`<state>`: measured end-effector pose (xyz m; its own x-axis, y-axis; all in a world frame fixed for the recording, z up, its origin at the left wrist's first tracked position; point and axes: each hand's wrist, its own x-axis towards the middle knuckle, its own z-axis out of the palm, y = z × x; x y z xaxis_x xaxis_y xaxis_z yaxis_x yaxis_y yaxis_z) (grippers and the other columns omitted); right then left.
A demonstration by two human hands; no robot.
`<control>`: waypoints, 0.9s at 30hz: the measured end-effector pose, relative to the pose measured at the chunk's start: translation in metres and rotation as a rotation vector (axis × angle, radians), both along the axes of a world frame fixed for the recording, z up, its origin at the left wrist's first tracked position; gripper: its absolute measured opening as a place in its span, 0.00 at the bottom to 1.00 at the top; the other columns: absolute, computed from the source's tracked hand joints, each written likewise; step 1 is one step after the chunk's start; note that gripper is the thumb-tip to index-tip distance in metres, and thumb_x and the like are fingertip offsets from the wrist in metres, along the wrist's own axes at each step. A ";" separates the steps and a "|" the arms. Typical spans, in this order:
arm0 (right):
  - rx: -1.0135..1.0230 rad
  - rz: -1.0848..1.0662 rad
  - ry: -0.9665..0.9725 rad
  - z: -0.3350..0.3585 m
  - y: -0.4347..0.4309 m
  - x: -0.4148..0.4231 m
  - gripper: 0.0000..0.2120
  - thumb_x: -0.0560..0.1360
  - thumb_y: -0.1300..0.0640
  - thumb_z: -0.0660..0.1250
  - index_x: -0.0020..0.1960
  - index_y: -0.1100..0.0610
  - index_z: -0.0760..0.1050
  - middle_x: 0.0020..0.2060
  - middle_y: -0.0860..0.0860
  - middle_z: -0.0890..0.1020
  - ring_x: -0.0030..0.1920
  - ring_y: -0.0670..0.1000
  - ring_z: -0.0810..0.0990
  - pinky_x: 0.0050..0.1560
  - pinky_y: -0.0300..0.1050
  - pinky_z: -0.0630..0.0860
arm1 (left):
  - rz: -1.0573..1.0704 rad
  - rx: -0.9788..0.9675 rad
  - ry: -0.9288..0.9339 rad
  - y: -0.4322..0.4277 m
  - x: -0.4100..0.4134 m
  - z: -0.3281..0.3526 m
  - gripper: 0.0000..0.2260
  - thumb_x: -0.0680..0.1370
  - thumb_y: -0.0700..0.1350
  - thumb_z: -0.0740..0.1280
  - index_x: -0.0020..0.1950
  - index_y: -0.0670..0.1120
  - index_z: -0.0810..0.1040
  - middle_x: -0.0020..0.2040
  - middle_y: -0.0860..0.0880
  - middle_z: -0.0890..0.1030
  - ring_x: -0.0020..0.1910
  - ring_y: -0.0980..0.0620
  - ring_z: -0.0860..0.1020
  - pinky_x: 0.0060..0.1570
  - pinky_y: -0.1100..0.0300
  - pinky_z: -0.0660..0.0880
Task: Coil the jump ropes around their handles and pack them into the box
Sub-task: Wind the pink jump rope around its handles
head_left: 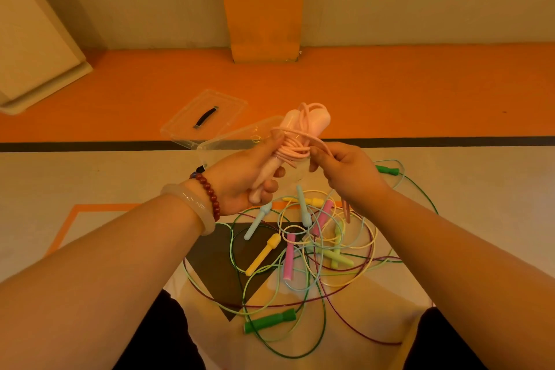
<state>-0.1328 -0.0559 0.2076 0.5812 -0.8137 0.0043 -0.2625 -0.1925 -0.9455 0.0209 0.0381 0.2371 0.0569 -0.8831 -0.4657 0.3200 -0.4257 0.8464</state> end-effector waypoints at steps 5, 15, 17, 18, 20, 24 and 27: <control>-0.036 0.021 -0.017 0.008 0.006 0.002 0.12 0.81 0.51 0.59 0.41 0.42 0.76 0.23 0.38 0.71 0.25 0.37 0.68 0.28 0.30 0.63 | 0.106 -0.047 0.073 -0.002 -0.003 -0.002 0.16 0.79 0.58 0.57 0.46 0.47 0.74 0.34 0.49 0.69 0.29 0.55 0.70 0.37 0.61 0.79; 0.016 0.004 -0.116 0.014 0.001 0.001 0.11 0.80 0.52 0.60 0.41 0.51 0.76 0.23 0.38 0.71 0.26 0.38 0.68 0.32 0.35 0.62 | 0.015 -0.067 0.073 -0.003 -0.006 -0.006 0.17 0.81 0.54 0.55 0.61 0.46 0.76 0.54 0.42 0.83 0.54 0.45 0.81 0.57 0.47 0.77; -0.013 -0.036 -0.106 0.011 0.004 0.001 0.11 0.80 0.52 0.62 0.42 0.53 0.78 0.24 0.39 0.72 0.27 0.38 0.68 0.30 0.32 0.64 | 0.070 -0.052 0.159 -0.004 -0.005 -0.004 0.16 0.83 0.49 0.52 0.64 0.44 0.74 0.57 0.41 0.81 0.55 0.43 0.80 0.54 0.49 0.78; -0.024 -0.050 -0.109 0.009 0.006 0.002 0.11 0.80 0.52 0.62 0.43 0.55 0.79 0.27 0.41 0.74 0.29 0.39 0.69 0.30 0.31 0.64 | 0.090 -0.053 0.208 -0.004 -0.004 -0.001 0.16 0.83 0.48 0.52 0.65 0.44 0.73 0.59 0.40 0.80 0.54 0.42 0.80 0.53 0.49 0.78; -0.034 -0.073 -0.120 0.007 0.012 0.006 0.10 0.79 0.53 0.63 0.43 0.56 0.80 0.33 0.46 0.77 0.32 0.38 0.70 0.32 0.30 0.66 | 0.109 -0.060 0.253 -0.004 -0.004 0.004 0.19 0.80 0.52 0.54 0.65 0.44 0.73 0.60 0.40 0.79 0.55 0.40 0.78 0.53 0.48 0.77; -0.171 -0.069 -0.083 0.006 0.024 0.014 0.12 0.79 0.54 0.64 0.37 0.47 0.76 0.27 0.41 0.74 0.31 0.38 0.71 0.31 0.30 0.65 | 0.220 -0.067 -0.033 -0.005 -0.022 0.003 0.23 0.75 0.63 0.64 0.58 0.45 0.74 0.54 0.44 0.79 0.48 0.44 0.79 0.35 0.55 0.81; -0.283 -0.024 -0.052 0.008 0.026 0.016 0.11 0.79 0.56 0.64 0.40 0.57 0.78 0.31 0.47 0.75 0.33 0.43 0.70 0.32 0.33 0.64 | 0.338 -0.118 -0.241 -0.003 -0.028 -0.008 0.15 0.76 0.59 0.67 0.55 0.50 0.76 0.48 0.44 0.82 0.34 0.50 0.81 0.31 0.59 0.78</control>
